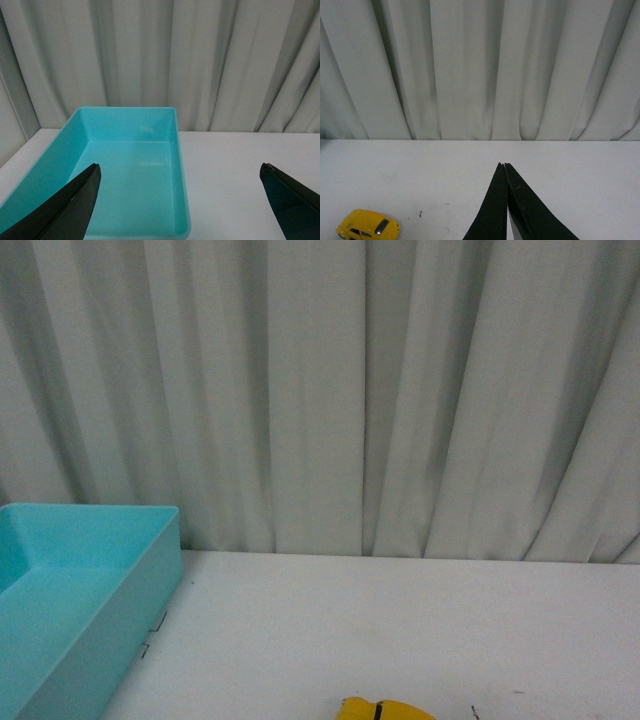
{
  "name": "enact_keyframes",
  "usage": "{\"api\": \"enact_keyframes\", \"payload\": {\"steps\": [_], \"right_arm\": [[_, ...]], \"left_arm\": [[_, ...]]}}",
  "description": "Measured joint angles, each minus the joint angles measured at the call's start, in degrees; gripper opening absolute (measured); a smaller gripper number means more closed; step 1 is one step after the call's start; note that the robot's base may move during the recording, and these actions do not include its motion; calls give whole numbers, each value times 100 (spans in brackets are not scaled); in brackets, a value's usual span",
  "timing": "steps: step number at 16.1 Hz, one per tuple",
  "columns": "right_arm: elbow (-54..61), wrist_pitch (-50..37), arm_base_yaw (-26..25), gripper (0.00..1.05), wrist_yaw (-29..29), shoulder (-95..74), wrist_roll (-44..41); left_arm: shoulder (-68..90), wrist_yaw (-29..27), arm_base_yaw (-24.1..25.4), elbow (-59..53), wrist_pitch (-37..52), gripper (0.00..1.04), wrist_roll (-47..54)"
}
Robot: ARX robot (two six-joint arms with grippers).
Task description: Wind up and store yellow beetle toy
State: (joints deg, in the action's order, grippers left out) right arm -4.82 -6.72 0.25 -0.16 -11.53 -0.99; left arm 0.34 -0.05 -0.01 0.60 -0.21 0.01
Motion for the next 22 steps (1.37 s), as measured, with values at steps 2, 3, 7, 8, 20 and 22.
{"api": "enact_keyframes", "payload": {"steps": [2,3,7,8,20,22], "right_arm": [[17,326,0,2,2,205,4],[68,675,0,2,0,509,7],[245,671,0,2,4,957,13],[417,673,0,2,2,1150,13],[420,695,0,96,17,1139,15],[420,695,0,99,17,1139,17]], "left_arm": [[0,0,0,0,0,98,0],[0,2,0,0,0,98,0],[0,2,0,0,0,98,0],[0,0,0,0,0,98,0],[0,2,0,0,0,98,0],[0,2,0,0,0,98,0]]}}
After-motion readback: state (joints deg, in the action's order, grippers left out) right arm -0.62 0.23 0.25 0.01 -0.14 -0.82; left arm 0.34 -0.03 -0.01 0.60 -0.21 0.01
